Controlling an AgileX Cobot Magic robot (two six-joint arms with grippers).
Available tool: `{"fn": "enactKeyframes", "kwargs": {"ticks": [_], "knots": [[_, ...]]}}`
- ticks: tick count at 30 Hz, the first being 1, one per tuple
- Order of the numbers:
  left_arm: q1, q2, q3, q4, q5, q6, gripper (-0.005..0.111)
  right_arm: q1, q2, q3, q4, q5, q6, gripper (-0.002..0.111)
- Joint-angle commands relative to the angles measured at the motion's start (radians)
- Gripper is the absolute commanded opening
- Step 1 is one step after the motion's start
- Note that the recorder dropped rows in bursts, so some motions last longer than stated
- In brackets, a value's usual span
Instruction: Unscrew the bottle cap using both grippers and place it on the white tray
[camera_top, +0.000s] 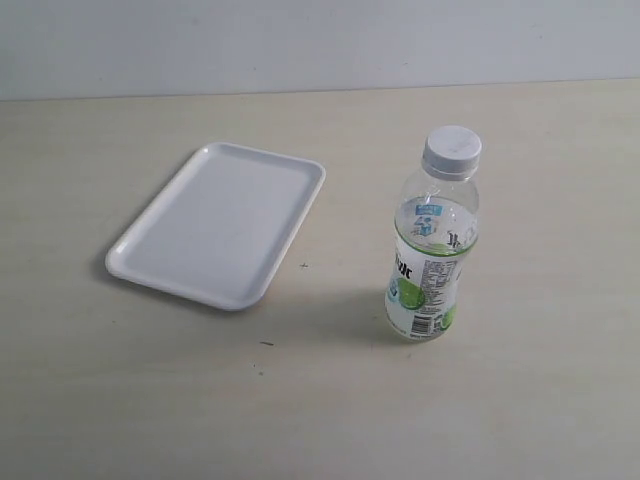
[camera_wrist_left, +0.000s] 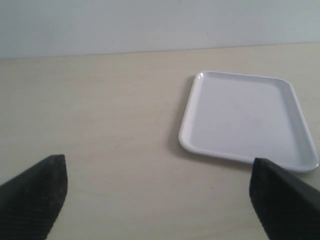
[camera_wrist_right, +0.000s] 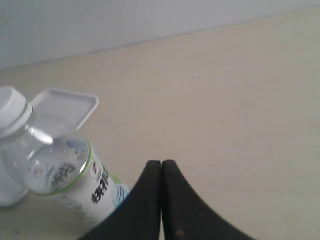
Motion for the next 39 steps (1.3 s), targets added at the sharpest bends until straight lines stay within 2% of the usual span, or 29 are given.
{"fn": "enactKeyframes", "kwargs": {"ticks": [1,4,7,11,14,16,18,21,26,29,39], "knots": [[-0.007,-0.007,0.002,0.004,-0.006,0.0,0.094,-0.002,0.023,0.074,0.478,0.019,-0.454,0.002],[-0.007,-0.007,0.002,0.004,-0.006,0.0,0.094,-0.002,0.073,0.099,0.779,0.183,-0.781,0.004],[-0.007,-0.007,0.002,0.004,-0.006,0.0,0.094,-0.002,0.146,0.118,0.878,0.32,-0.995,0.008],[-0.007,-0.007,0.002,0.004,-0.006,0.0,0.094,-0.002,0.246,0.127,0.955,0.348,-1.157,0.018],[-0.007,-0.007,0.002,0.004,-0.006,0.0,0.094,-0.002,0.351,0.127,0.976,0.387,-1.231,0.038],[-0.007,-0.007,0.002,0.004,-0.006,0.0,0.094,-0.002,0.429,0.127,0.976,0.421,-1.268,0.059],[-0.007,-0.007,0.002,0.004,-0.006,0.0,0.094,-0.002,0.502,0.127,0.981,0.429,-1.326,0.074],[-0.007,-0.007,0.002,0.004,-0.006,0.0,0.094,-0.002,0.61,0.127,1.032,0.426,-1.443,0.085],[-0.007,-0.007,0.002,0.004,-0.006,0.0,0.094,-0.002,0.758,0.127,1.161,0.412,-1.678,0.085],[-0.007,-0.007,0.002,0.004,-0.006,0.0,0.094,-0.002,0.818,0.127,1.176,0.408,-1.816,0.085],[-0.007,-0.007,0.002,0.004,-0.006,0.0,0.094,-0.002,0.847,0.013,1.176,0.377,-1.816,0.085]]}}
